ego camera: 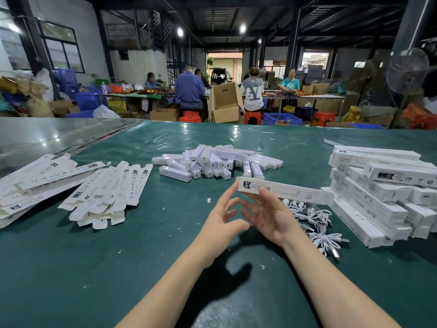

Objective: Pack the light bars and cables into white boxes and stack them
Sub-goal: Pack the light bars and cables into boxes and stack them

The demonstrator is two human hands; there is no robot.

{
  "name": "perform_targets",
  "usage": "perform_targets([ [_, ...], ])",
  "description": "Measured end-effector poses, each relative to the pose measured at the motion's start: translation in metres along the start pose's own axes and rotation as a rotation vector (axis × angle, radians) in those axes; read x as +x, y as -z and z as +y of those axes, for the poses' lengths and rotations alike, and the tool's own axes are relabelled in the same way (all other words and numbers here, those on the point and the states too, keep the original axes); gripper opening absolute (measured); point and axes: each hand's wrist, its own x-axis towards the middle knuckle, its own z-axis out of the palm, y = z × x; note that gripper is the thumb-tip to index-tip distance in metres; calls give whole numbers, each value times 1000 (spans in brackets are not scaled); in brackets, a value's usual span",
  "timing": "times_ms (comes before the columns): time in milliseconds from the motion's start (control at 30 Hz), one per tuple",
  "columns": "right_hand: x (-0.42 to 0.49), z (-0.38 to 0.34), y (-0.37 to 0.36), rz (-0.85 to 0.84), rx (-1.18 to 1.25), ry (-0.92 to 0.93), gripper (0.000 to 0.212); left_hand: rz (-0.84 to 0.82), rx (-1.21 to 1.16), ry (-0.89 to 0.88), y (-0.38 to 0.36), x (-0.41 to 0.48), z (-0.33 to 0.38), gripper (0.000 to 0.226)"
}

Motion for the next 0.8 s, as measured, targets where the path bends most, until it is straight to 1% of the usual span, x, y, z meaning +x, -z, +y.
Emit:
perform_targets([
  [33, -1, 0, 0, 0, -18, 2, 23, 39, 31, -29, 1, 0, 1, 76],
  [100, -1, 0, -1, -5, -60, 7, 24, 96, 64, -74, 2, 0, 2, 62],
  [167, -1, 3, -2, -38, -136, 5, 31, 197, 20, -80, 2, 2, 0, 49],
  [233, -2, 8, -6, -92, -211, 11, 41, 296, -160, -21, 0, 3, -4, 40],
  [267, -3, 11, -8, -118, -246, 15, 43, 318, -272, 30, 0, 5, -6, 36],
  [333, -4, 15, -11, -143, -333, 14, 39, 313, -432, 150, 3, 7, -6, 26],
  [400, -3, 17, -14, -95, -391, 15, 33, 319, -567, 223, 10, 11, -4, 9],
  [433, -2, 18, -15, -55, -433, 23, 29, 372, -679, 243, 16, 12, -3, 9],
  [467, -1, 19, -16, -7, -528, 49, 27, 444, -823, 253, 22, 13, -1, 13],
  [500, 1, 20, -15, 53, -703, 96, 27, 519, -958, 246, 30, 14, 2, 20],
  [567, 6, 22, -10, 207, -1172, 238, 26, 653, -1123, 207, 47, 15, 6, 27],
  [600, 9, 23, -7, 272, -1351, 284, 29, 709, -1164, 186, 54, 14, 7, 23],
  [633, 12, 24, -4, 333, -1451, 291, 33, 763, -1183, 165, 61, 14, 6, 17],
  [700, 19, 25, -2, 413, -1519, 239, 41, 874, -1130, 87, 72, 15, 7, 8],
  [733, 22, 25, -2, 436, -1541, 212, 44, 917, -1049, 28, 76, 16, 7, 8],
  [800, 31, 23, -1, 472, -1599, 157, 50, 977, -781, -125, 78, 15, 8, 9],
])
